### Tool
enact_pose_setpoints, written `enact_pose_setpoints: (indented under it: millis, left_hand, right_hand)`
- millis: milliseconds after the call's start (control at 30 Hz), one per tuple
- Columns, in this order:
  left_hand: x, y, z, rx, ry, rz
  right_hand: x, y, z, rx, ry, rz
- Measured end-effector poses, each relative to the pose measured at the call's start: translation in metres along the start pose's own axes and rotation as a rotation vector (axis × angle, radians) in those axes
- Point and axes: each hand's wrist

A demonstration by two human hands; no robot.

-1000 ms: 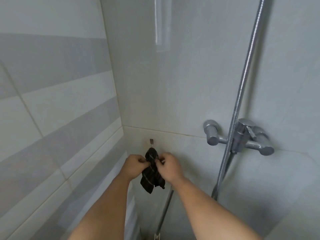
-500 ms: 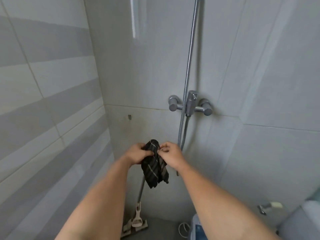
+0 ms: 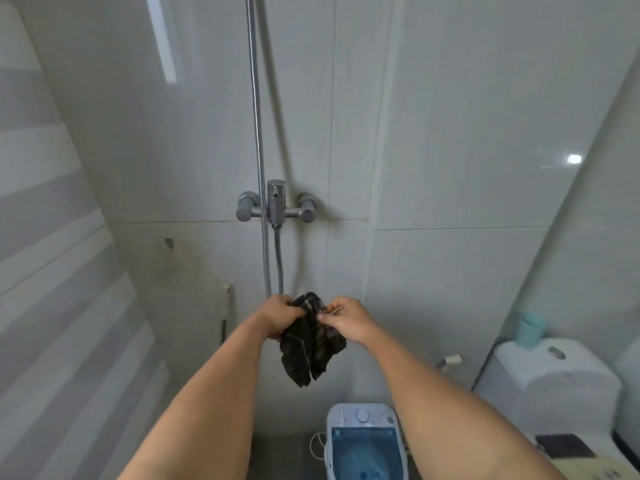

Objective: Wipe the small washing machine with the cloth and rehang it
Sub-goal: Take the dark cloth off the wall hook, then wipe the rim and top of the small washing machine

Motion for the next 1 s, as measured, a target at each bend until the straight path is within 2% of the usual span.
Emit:
enact_pose_setpoints:
  millis: [133,300,400,500,567,633,733,867,1000]
  left_hand:
    - [-0.046,-0.004,0.029,0.133,0.059,0.007]
    - [-0.098,0.004,0.047,0.284,0.568,-0.103]
    - [-0.114,0.0,0.043,0.281,0.681,-0.15]
    - [-0.126,-0.01,0.038,0.29,0.686,-0.105]
    - [-0.129,-0.016,0.033,0.315,0.628,-0.079]
    - [-0.13,-0.021,0.03,0.336,0.589,-0.076]
    - [-0.131,-0.027,0.031,0.353,0.619,-0.118]
    - [-0.129,-0.039,0.031,0.366,0.662,-0.201]
    - [-0.123,-0.062,0.017,0.392,0.541,-0.242]
  right_hand:
    - [0.035,0.008,0.019,0.016,0.01,0.079]
    - [0.072,0.025,0.032,-0.009,-0.082,0.003]
    - [0.085,0.037,0.038,-0.07,-0.168,-0.097]
    - [0.09,0.043,0.05,-0.108,-0.201,-0.155]
    - [0.089,0.042,0.064,-0.021,-0.122,-0.054]
    - [0.087,0.04,0.078,0.101,0.07,0.006]
    - [0.077,0.038,0.092,0.234,0.18,-0.073]
    - [0.056,0.027,0.11,0.199,0.112,0.012]
    - [0.034,0.008,0.133,0.129,-0.04,0.159]
Point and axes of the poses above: each hand's wrist, its own y-axis away from the middle knuckle, its own x-axis out of the back of the hand, z = x × y, and after that the axes turned 1 degree about -y, right-handed
